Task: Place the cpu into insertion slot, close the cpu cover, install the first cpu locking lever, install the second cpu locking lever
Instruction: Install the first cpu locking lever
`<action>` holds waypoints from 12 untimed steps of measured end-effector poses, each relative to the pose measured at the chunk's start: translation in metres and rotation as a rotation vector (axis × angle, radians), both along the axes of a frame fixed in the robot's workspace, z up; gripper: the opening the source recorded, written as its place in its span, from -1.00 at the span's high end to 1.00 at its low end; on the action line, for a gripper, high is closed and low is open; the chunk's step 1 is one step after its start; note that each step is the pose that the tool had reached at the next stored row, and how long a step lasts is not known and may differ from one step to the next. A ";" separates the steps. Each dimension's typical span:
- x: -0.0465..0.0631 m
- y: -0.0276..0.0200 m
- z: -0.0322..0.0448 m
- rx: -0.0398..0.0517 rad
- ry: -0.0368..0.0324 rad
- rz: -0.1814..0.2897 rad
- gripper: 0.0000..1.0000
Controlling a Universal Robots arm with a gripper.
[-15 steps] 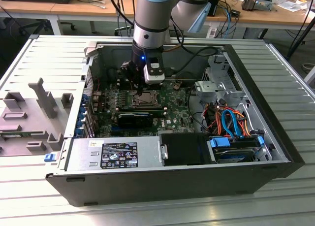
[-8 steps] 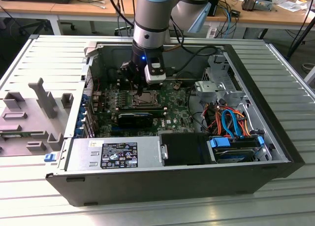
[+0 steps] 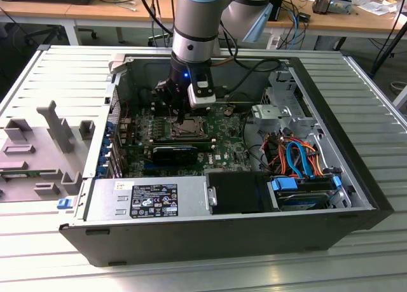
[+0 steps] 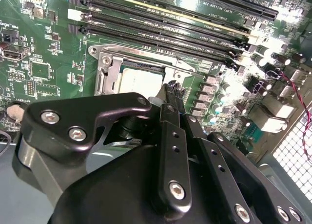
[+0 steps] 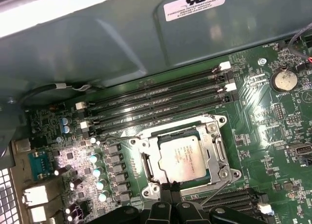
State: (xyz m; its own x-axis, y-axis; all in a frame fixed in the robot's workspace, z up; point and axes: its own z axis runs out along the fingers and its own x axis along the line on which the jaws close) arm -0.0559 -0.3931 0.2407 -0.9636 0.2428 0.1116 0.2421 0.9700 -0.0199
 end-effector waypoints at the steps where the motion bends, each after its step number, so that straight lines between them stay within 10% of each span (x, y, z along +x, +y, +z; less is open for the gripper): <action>1: 0.000 0.0000 0.0000 0.0000 0.0000 0.002 0.79; 12: 0.000 0.0000 0.0000 0.0000 -0.0001 0.036 0.79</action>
